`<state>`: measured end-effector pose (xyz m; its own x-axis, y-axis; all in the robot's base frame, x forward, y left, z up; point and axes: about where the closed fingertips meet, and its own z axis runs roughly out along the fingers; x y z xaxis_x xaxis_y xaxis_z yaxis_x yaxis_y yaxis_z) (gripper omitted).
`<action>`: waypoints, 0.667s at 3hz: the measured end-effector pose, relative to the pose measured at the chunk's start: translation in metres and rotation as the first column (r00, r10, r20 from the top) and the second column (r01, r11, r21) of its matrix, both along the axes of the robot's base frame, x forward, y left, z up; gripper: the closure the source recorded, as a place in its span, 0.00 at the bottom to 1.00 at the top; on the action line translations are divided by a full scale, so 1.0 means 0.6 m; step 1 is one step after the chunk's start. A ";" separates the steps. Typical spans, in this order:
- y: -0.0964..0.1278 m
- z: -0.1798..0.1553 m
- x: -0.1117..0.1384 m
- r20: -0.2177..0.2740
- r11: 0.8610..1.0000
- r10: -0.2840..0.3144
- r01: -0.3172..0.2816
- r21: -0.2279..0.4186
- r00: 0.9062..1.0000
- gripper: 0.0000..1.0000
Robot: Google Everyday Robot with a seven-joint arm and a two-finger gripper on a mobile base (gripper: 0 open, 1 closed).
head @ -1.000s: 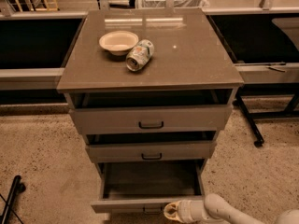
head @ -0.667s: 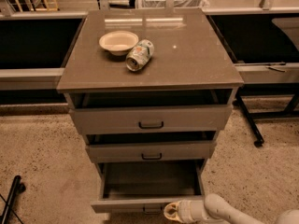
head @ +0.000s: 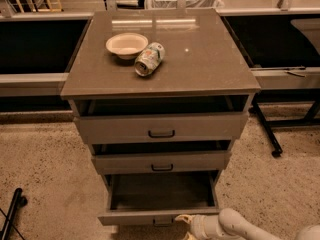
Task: Close bottom drawer
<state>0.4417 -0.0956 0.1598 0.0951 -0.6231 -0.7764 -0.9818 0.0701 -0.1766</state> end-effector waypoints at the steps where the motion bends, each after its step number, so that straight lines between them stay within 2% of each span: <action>1: 0.000 0.000 0.000 0.000 1.000 0.000 0.000 0.000 1.000 0.00; 2: 0.000 0.000 0.000 0.000 1.000 0.000 0.000 0.000 1.000 0.00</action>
Offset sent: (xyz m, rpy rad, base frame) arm 0.0000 0.0000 0.0000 0.0000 0.0000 0.0000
